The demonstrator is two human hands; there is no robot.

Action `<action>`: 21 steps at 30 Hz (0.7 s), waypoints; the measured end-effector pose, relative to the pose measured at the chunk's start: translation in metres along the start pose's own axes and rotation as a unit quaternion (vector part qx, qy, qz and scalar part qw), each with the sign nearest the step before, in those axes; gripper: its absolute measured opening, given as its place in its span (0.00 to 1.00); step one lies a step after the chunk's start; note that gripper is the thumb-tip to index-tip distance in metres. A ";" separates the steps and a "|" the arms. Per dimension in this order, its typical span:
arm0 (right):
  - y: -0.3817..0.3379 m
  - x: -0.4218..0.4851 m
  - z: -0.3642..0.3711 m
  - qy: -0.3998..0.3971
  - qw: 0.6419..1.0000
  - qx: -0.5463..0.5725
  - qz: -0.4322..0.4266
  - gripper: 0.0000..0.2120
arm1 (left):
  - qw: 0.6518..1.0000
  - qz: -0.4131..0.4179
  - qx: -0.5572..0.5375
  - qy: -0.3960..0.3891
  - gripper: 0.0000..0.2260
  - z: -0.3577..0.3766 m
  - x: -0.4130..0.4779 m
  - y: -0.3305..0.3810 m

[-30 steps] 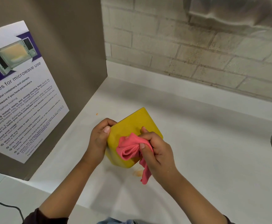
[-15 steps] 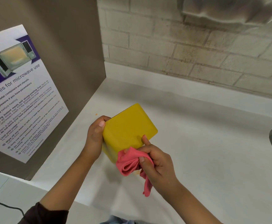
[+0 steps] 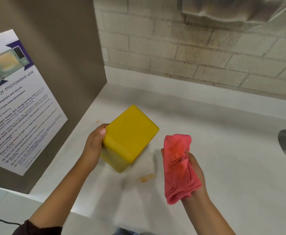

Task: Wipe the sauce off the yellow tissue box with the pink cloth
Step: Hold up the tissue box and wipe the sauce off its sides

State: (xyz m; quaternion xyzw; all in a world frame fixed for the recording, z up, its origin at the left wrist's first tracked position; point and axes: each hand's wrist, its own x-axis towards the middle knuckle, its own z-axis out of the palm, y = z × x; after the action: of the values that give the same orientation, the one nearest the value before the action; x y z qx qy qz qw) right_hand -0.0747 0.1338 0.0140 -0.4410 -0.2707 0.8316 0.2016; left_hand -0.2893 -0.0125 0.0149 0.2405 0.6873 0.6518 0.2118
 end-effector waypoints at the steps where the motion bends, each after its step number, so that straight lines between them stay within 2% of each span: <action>1: -0.002 0.000 0.005 0.011 1.000 -0.007 -0.006 0.08 | 1.000 0.001 0.002 -0.004 0.17 0.001 -0.001 0.001; 4: -0.004 0.002 0.027 0.012 0.999 0.036 -0.033 0.13 | 1.000 0.009 0.007 -0.004 0.18 0.001 -0.004 0.002; 6: -0.002 0.002 0.033 -0.004 0.997 -0.018 -0.075 0.10 | 1.000 0.019 0.016 -0.016 0.18 0.004 -0.007 0.004; 9: 0.001 -0.001 0.032 -0.007 0.985 -0.118 -0.125 0.13 | 0.999 0.027 0.017 -0.016 0.17 0.007 -0.010 0.007; 14: 0.007 -0.008 0.026 -0.079 0.944 -0.268 -0.176 0.13 | 0.999 0.028 0.017 -0.004 0.16 0.011 -0.010 0.006; 18: -0.004 -0.018 0.024 -0.169 0.938 -0.280 -0.118 0.16 | 1.000 0.007 0.021 -0.002 0.16 0.006 -0.008 0.004; 20: -0.010 -0.018 0.022 -0.170 0.948 -0.253 -0.091 0.15 | 0.999 -0.028 0.020 -0.020 0.16 0.008 -0.005 0.013; 21: -0.016 -0.016 0.021 -0.140 0.968 -0.197 -0.073 0.14 | 0.998 -0.052 0.009 -0.030 0.17 0.012 0.003 0.020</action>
State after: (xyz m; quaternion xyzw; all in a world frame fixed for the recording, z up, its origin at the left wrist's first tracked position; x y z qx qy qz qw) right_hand -0.0825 0.1311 0.0441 -0.3308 -0.4863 0.7981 0.1308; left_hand -0.2835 -0.0006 0.0346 0.2255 0.6983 0.6260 0.2638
